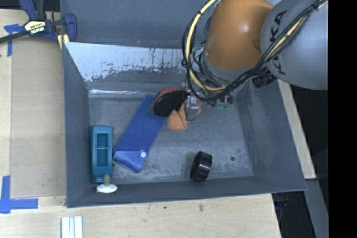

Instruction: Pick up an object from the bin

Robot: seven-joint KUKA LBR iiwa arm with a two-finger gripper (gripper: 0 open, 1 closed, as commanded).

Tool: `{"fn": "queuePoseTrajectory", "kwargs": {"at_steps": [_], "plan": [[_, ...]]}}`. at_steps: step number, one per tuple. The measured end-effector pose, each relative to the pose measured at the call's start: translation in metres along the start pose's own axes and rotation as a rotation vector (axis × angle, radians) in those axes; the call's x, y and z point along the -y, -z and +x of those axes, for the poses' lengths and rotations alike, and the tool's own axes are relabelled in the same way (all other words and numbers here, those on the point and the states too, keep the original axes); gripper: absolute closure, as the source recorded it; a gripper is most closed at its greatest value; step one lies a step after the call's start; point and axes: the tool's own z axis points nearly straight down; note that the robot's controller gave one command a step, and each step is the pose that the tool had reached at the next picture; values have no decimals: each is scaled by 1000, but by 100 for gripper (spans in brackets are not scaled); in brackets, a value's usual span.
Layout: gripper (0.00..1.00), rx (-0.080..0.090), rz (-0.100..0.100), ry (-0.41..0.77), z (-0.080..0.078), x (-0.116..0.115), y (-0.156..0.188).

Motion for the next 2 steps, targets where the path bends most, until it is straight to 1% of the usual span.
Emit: {"fn": "queuePoseTrajectory", "kwargs": {"at_steps": [1, 2], "plan": [[100, 0, 0, 0, 0, 0, 0], [100, -5, 1, -6, -4, -5, 52]]}}
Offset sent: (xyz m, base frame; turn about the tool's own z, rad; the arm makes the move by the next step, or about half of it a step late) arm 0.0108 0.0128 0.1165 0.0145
